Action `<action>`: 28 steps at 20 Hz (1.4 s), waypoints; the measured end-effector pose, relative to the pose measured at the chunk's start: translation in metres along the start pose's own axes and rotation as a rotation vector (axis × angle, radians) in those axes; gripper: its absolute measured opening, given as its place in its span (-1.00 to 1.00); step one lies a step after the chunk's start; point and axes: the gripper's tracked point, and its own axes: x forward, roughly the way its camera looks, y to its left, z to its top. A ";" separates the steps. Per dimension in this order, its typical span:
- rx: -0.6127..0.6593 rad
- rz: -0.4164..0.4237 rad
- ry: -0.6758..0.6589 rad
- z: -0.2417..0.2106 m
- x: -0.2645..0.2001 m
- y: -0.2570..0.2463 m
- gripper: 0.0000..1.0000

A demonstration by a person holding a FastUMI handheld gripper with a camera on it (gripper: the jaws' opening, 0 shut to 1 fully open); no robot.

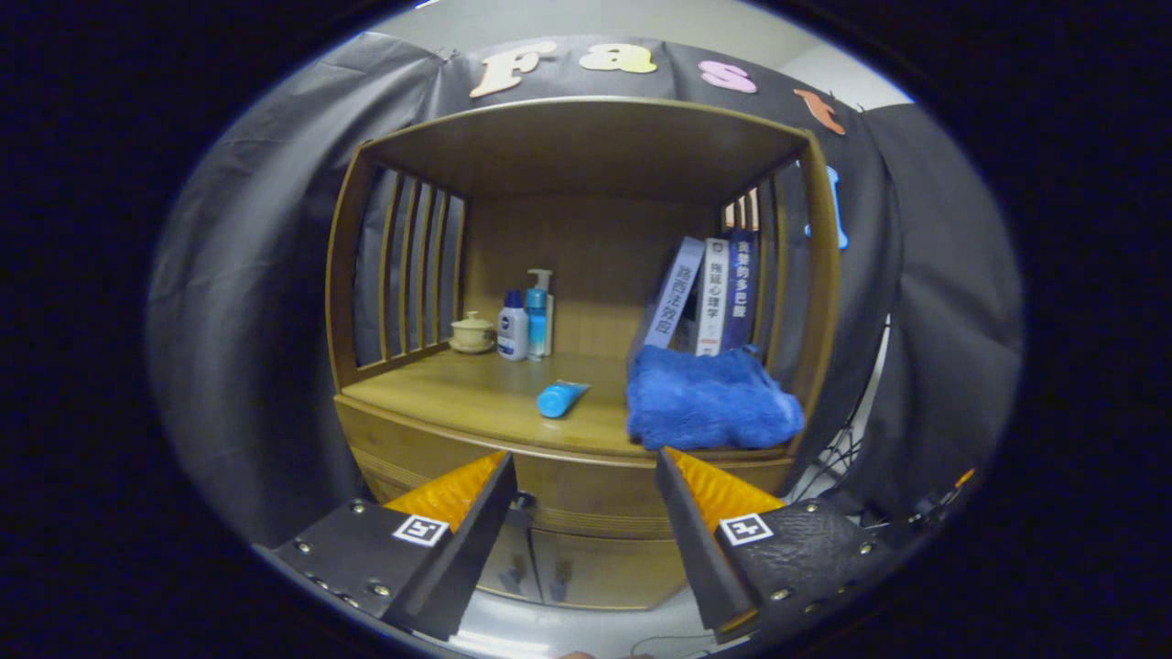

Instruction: Pull open the drawer, take out the items inside it, and place them on the countertop above the cabinet.

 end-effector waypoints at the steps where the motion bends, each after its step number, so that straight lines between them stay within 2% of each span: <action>1: -0.016 -0.013 -0.003 0.003 -0.006 -0.016 0.84; 3: -0.039 -0.054 -0.012 0.004 -0.018 -0.050 0.84; 7: 0.004 -0.136 -0.044 -0.005 -0.029 -0.126 0.84; 14: 0.097 -0.249 0.010 -0.066 -0.028 -0.227 0.84; 19: 0.147 -0.306 -0.037 -0.092 -0.024 -0.282 0.84; 23: 0.128 -0.348 0.027 -0.123 -0.023 -0.306 0.85; 26: 0.166 -0.383 0.106 -0.151 -0.032 -0.315 0.85; 28: 0.173 -0.344 0.156 -0.163 -0.031 -0.302 0.84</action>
